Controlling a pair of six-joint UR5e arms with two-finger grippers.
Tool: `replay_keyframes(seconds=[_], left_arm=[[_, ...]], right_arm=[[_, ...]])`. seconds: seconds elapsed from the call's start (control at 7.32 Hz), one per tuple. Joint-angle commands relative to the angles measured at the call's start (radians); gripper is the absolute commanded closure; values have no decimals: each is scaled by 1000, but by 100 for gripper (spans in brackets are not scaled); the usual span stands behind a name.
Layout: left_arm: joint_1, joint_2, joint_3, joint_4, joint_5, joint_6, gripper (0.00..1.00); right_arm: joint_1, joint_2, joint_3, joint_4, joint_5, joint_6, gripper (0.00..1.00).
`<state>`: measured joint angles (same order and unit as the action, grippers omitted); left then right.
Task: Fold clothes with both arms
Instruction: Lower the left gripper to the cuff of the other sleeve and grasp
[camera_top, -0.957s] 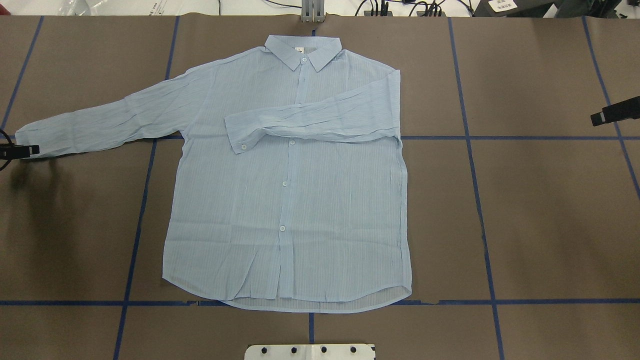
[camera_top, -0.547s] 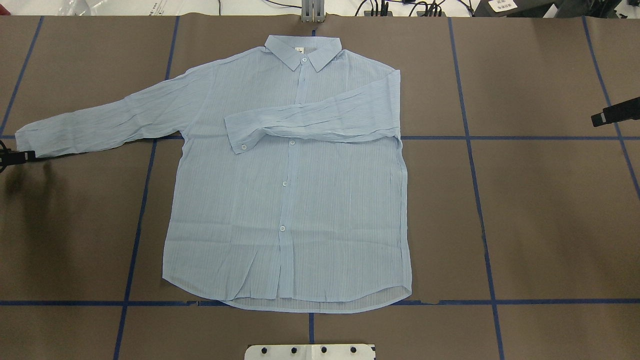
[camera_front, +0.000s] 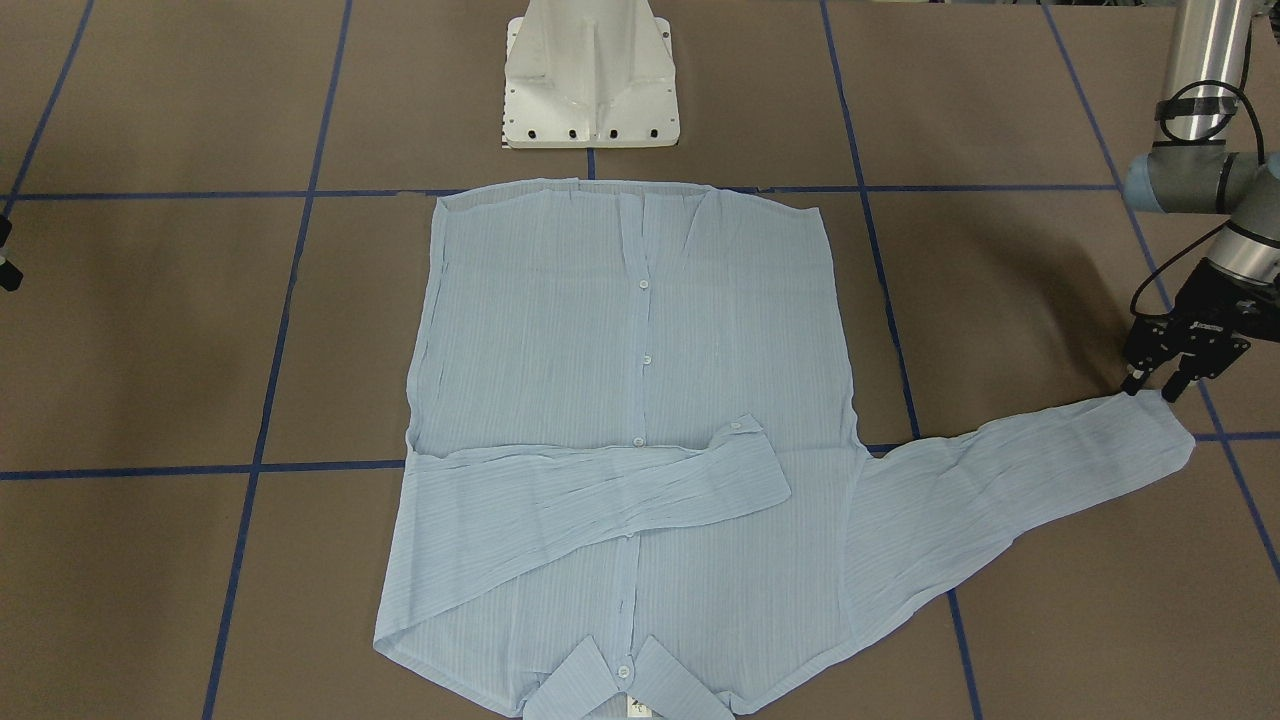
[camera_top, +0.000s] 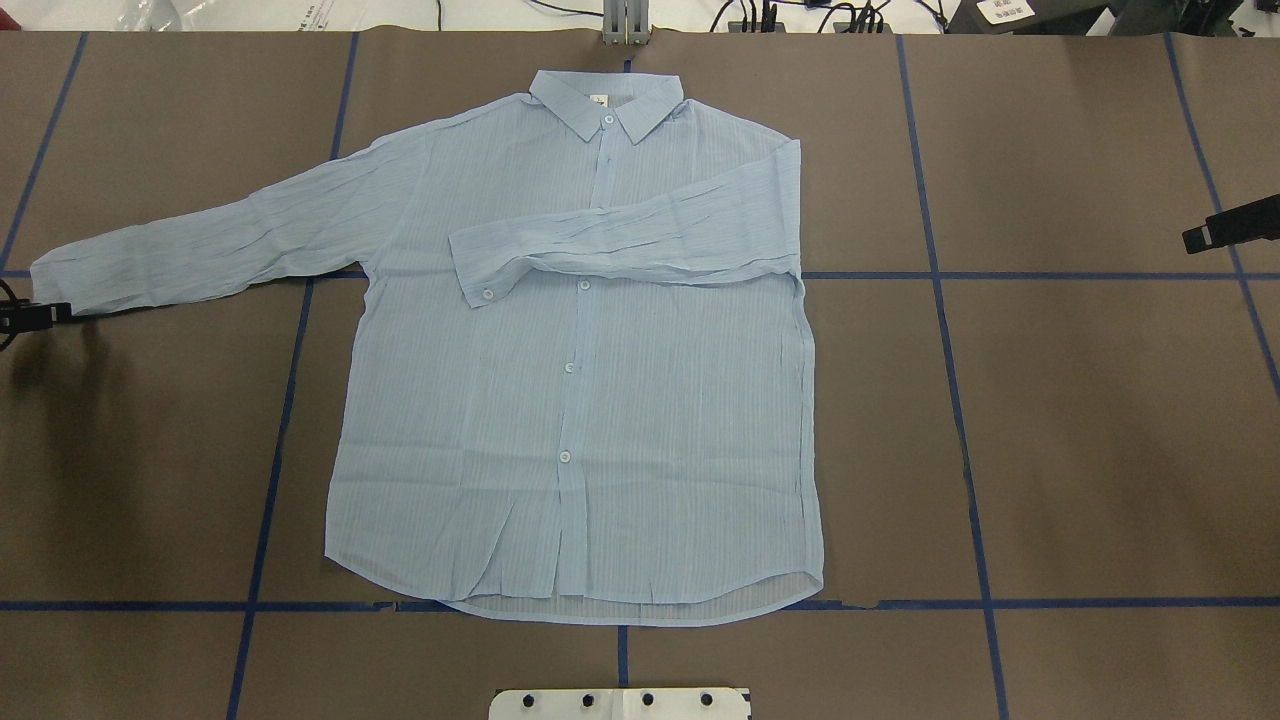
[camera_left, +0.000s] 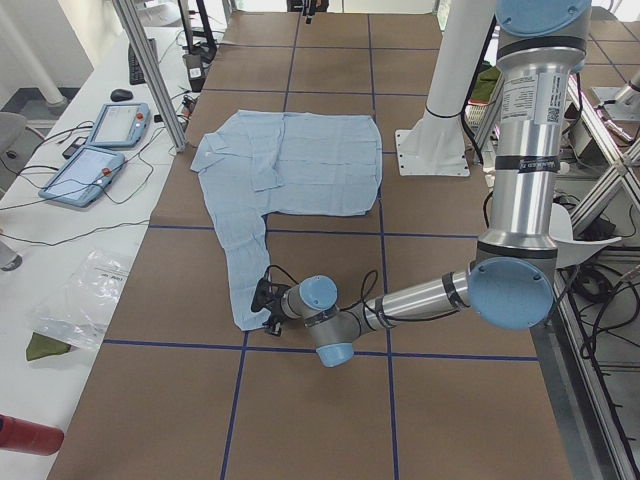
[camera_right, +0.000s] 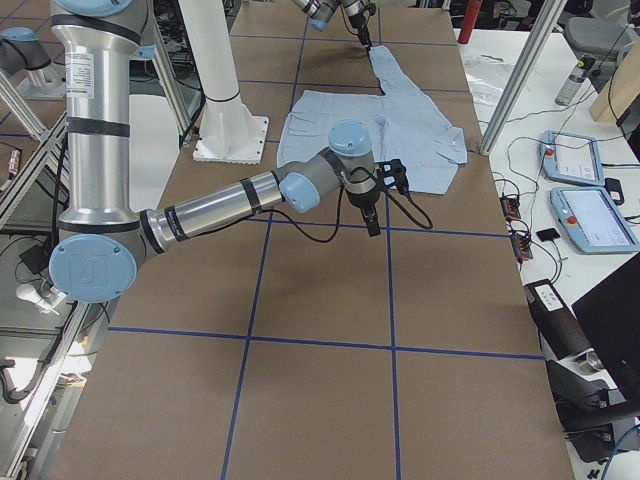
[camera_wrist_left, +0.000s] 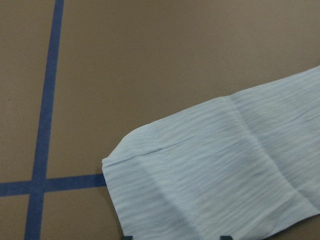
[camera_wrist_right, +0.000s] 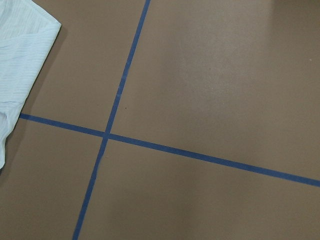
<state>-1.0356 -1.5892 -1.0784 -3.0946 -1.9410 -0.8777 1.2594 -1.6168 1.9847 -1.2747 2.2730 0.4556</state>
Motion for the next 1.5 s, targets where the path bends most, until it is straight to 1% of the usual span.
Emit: replay_keyframes(seconds=[0.0, 0.14, 0.27, 0.68, 0.96, 1.09, 1.23, 1.37], left_arm=[[6, 0, 0, 1, 4, 0, 44], [6, 0, 0, -1, 4, -3, 70], [6, 0, 0, -1, 2, 2, 100], [3, 0, -26, -4, -13, 3, 100], [0, -8, -136, -4, -76, 8, 100], [0, -12, -219, -3, -81, 8, 100], [2, -27, -283, 28, -105, -1, 100], [2, -81, -296, 62, -163, -7, 100]], right_arm=[[0, 0, -1, 0, -1, 0, 0], [0, 0, -4, 0, -1, 0, 0], [0, 0, -4, 0, -1, 0, 0], [-1, 0, -6, 0, 0, 3, 0], [0, 0, -4, 0, 0, 6, 0], [0, 0, -4, 0, 0, 9, 0], [0, 0, -4, 0, 0, 11, 0], [0, 0, -4, 0, 0, 12, 0]])
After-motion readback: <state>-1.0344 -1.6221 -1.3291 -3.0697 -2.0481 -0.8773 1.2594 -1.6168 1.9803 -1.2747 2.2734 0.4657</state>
